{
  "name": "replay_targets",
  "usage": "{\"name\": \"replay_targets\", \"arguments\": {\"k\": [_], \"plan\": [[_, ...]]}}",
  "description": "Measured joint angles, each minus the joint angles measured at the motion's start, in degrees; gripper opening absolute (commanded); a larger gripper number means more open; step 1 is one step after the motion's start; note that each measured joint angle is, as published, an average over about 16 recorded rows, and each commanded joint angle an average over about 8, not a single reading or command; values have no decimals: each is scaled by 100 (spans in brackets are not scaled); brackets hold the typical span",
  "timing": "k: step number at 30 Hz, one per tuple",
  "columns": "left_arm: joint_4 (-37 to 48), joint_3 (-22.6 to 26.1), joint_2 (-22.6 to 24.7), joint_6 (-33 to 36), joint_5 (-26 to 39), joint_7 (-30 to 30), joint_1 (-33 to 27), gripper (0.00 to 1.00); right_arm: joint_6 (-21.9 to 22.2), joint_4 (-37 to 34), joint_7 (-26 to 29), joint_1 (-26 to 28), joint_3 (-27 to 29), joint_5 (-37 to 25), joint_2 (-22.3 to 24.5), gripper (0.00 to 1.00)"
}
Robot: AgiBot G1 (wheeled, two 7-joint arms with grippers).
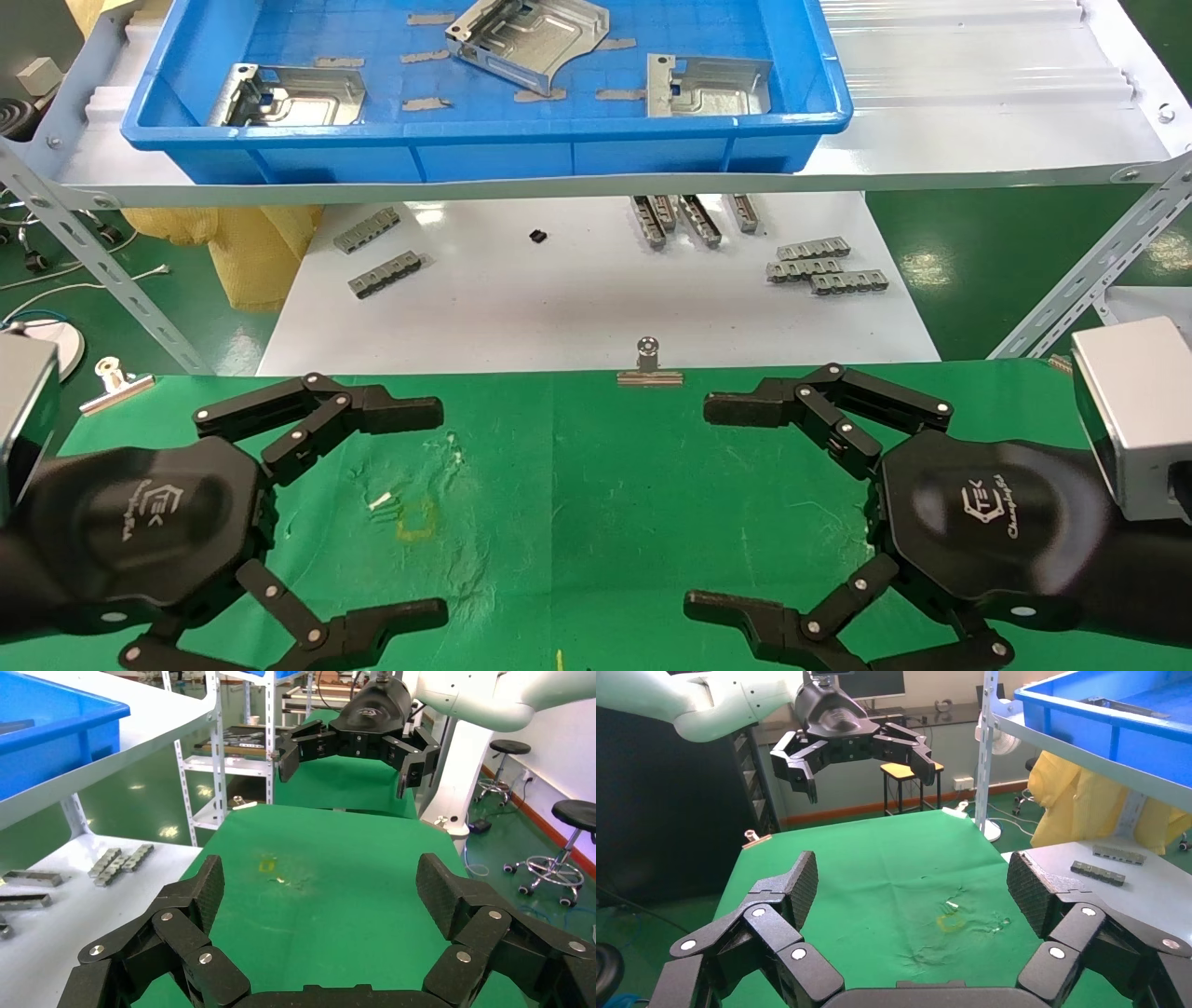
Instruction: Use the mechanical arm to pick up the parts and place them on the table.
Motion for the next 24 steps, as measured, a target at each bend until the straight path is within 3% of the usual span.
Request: {"name": "replay_targets", "arguments": {"k": [11,19,24], "plan": [[0,0,0,0,0,0,0,100,0,0,0,0,0,0,0,100],[0,0,0,0,0,0,0,100,0,0,0,0,0,0,0,0],[0,0,0,0,0,0,0,100,0,0,0,0,0,0,0,0]]}}
